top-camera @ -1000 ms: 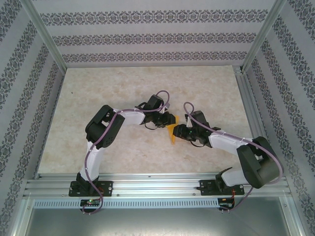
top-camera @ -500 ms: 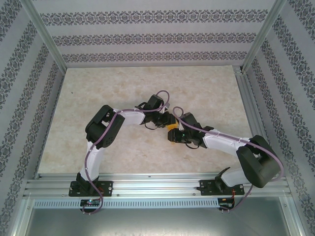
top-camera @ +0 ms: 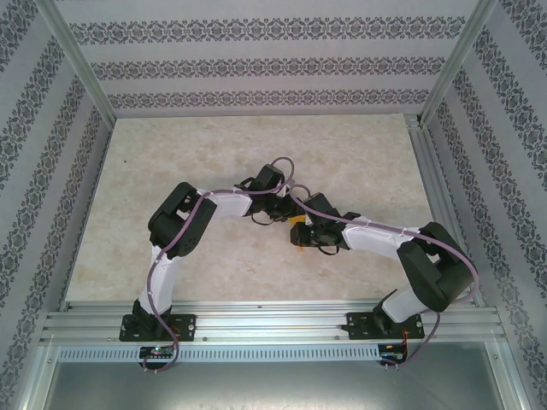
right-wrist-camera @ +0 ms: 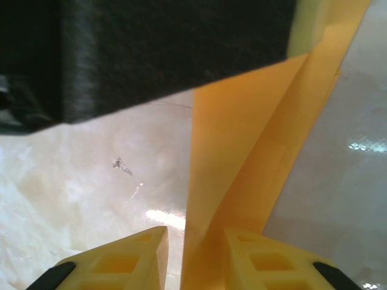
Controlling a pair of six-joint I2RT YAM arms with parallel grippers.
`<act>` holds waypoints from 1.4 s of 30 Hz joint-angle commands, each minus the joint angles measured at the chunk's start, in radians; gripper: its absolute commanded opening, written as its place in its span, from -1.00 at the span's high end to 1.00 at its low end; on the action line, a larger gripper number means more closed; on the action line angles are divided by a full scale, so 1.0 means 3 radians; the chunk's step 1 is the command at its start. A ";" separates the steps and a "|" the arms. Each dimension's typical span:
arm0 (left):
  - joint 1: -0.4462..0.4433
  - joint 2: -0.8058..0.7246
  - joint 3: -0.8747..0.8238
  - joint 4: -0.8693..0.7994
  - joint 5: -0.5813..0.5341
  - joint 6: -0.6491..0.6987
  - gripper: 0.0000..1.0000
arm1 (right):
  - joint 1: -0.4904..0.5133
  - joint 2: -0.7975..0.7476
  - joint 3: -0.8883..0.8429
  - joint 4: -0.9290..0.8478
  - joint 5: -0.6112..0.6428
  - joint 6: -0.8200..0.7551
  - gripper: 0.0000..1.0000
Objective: Fold a paper plane with a square sheet of paper (pick it up from the middle)
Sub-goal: Fold the wing for the fifth time at the center of the table.
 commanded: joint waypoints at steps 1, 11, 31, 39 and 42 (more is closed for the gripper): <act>-0.0026 0.0015 0.0075 0.0047 -0.0005 -0.0035 0.43 | 0.0030 0.0053 0.0096 -0.0047 0.0127 -0.0002 0.56; -0.0026 -0.0005 0.0108 0.0017 0.0004 -0.0005 0.43 | -0.0152 -0.0023 -0.0214 0.0385 -0.0136 0.0201 0.84; -0.0026 -0.0398 0.0096 0.0093 0.0163 0.0047 0.21 | -0.0653 -0.0108 -0.0979 0.2003 -0.1171 0.0827 0.96; -0.0031 -0.0363 0.0048 0.0084 0.0216 0.0062 0.24 | -0.0809 -0.0023 -0.1149 0.2513 -0.1386 0.1078 0.96; -0.0054 -0.0215 0.0100 0.0106 0.0260 0.0052 0.28 | -0.0825 0.0057 -0.1172 0.2559 -0.1380 0.1098 0.96</act>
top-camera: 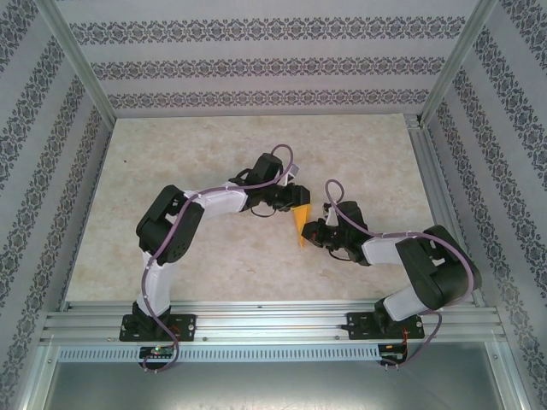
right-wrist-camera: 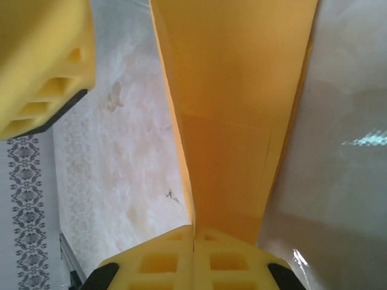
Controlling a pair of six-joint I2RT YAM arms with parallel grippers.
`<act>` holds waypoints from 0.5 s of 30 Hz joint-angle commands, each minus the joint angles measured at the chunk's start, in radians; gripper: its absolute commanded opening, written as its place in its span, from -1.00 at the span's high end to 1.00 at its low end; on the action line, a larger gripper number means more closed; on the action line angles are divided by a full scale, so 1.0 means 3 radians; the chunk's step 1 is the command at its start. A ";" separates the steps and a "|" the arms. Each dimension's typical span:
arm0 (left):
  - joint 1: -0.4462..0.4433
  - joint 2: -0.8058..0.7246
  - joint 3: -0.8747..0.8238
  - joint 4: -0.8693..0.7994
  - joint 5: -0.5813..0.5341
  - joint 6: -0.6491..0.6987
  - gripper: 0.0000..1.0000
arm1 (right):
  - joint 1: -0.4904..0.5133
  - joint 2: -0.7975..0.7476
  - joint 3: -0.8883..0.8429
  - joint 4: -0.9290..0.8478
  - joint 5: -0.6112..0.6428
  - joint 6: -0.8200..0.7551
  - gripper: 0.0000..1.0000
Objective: Fold a paper plane with a square sheet of paper (pick it up from the middle)
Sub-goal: Fold the wing for the fifth time at the center of the table.
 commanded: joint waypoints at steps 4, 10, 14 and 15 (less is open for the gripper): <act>-0.0084 0.0282 0.0127 0.0060 0.0114 0.0088 0.30 | -0.0039 0.0181 -0.0064 0.0334 -0.0073 0.0099 0.96; -0.0102 0.0417 0.0164 0.0179 0.0201 0.0104 0.30 | -0.0070 0.0324 -0.0190 0.0584 -0.0050 0.0196 0.98; -0.0110 0.0531 0.0299 -0.0091 0.0112 0.0225 0.31 | -0.0080 0.0337 -0.0239 0.0680 -0.0033 0.0233 0.96; -0.0110 0.0585 0.0330 -0.0170 0.0080 0.0212 0.33 | -0.0080 0.0322 -0.0234 0.0652 -0.0027 0.0230 0.94</act>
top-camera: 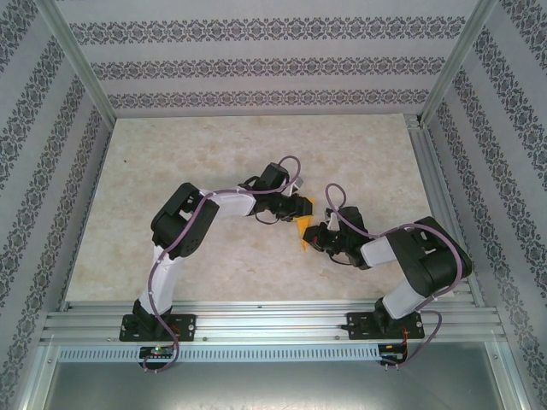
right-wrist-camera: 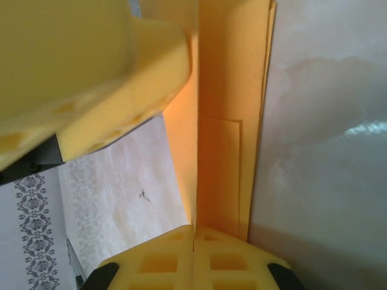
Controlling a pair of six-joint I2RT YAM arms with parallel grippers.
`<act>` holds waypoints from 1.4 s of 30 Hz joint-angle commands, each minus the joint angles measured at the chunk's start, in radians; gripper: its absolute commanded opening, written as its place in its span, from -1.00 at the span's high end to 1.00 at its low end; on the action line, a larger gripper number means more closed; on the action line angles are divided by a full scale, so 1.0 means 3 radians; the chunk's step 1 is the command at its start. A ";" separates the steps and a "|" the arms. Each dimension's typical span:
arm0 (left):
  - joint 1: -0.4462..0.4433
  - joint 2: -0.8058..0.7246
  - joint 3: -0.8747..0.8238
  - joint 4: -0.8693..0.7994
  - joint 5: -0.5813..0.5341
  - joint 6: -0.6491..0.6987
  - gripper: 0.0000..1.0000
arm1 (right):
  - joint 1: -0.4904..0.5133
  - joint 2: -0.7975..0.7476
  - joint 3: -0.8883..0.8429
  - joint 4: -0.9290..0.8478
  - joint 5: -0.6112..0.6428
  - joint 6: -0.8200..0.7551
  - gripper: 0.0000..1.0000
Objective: Fold a paper plane with a square sheet of paper (pick it up from the middle)
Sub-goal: Fold the wing for the fifth time at the center of the table.
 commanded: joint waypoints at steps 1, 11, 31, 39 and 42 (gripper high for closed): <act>-0.0042 0.0194 0.0142 -0.0116 -0.0027 0.0101 0.34 | -0.0016 -0.0007 -0.0036 0.0104 0.0021 0.0012 0.91; -0.0044 0.0190 0.0126 -0.0208 -0.0187 0.0049 0.39 | 0.0213 -0.0812 0.0406 -0.1798 0.0752 -0.0732 0.40; -0.0043 0.0174 0.0146 -0.0171 -0.0123 0.0045 0.38 | 0.0367 -0.0469 0.0783 -0.2302 0.1034 -0.0864 0.40; -0.0043 0.0188 0.0144 -0.0199 -0.0128 0.0059 0.39 | 0.0368 -0.0356 0.0782 -0.2387 0.1100 -0.0879 0.65; -0.0045 0.0194 0.0147 -0.0207 -0.0129 0.0067 0.39 | 0.0362 -0.0326 0.0749 -0.2350 0.1087 -0.0862 0.67</act>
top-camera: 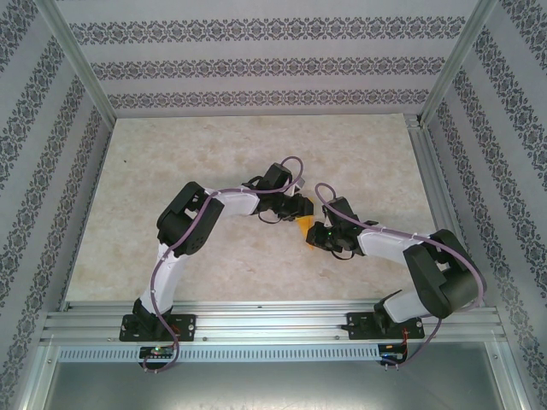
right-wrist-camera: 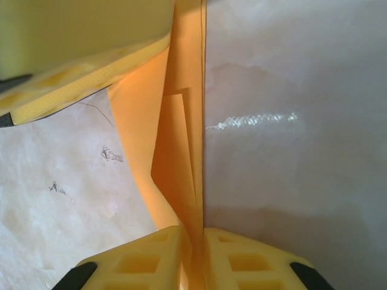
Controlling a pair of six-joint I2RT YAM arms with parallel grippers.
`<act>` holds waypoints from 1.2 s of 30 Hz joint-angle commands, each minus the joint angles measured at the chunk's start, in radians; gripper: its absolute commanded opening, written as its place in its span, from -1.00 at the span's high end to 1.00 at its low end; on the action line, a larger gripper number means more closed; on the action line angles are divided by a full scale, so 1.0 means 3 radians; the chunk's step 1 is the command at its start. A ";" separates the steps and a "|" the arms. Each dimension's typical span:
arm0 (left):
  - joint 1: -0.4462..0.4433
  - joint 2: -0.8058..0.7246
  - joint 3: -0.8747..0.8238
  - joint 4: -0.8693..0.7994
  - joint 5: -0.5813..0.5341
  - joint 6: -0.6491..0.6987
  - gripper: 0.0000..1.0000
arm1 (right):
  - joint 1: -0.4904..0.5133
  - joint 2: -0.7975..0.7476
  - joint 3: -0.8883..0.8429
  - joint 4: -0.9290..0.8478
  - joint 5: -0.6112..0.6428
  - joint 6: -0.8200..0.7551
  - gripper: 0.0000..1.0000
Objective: Fold a paper plane with a square sheet of paper (pick it up from the middle)
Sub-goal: Fold the wing for the fifth time at the center of the table.
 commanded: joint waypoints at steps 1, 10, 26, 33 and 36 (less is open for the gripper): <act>-0.0028 0.0049 0.0053 -0.0168 -0.0053 0.0073 0.39 | 0.0026 0.0160 -0.0016 0.0018 0.0050 -0.0046 0.69; -0.0029 0.0044 0.0100 -0.0227 -0.0051 0.0100 0.39 | -0.0058 0.0202 -0.0118 0.0271 -0.0209 0.0005 0.62; -0.0028 0.0065 0.0117 -0.0286 -0.0070 0.0123 0.39 | -0.0117 -0.0320 -0.0139 0.0588 -0.0620 0.0226 0.79; -0.0031 0.0065 0.0127 -0.0321 -0.0066 0.0145 0.40 | -0.0081 0.0033 -0.0078 0.0715 -0.0693 0.0221 0.82; -0.0029 0.0067 0.0124 -0.0330 -0.0070 0.0150 0.40 | -0.0112 0.0101 -0.0089 0.0667 -0.0635 0.0182 0.83</act>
